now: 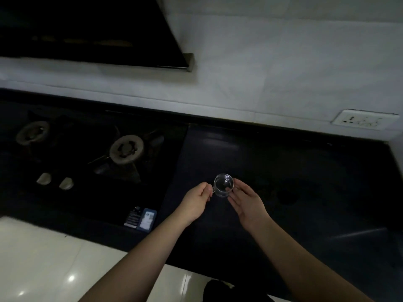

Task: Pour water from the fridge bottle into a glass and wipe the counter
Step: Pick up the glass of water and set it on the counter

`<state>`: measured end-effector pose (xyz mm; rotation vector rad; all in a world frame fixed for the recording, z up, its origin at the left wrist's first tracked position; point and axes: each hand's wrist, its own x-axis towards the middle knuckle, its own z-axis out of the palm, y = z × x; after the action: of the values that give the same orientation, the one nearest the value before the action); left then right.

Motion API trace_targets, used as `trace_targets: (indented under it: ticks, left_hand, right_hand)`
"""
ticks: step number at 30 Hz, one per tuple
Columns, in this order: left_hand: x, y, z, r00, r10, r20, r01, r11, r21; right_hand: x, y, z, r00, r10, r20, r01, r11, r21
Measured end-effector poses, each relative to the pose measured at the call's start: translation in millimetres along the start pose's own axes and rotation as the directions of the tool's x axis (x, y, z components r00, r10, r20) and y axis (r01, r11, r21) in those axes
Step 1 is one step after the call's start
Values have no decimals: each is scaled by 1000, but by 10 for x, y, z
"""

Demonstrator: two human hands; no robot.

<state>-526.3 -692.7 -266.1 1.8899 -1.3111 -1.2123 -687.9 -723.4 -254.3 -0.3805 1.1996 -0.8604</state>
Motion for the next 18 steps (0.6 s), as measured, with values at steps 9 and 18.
trace_targets:
  ticks: [9,18]
  left_hand:
    - [-599,-648,-758,983,-48,-178,27,993,-118]
    - [-1467,-1295,-1539,947,-104,-304,51,983,-177]
  right_hand:
    - [-270,585,843,977,57,206,-30,991,-132]
    - [-775,1412,1626,945,124,302,-45,966,-254]
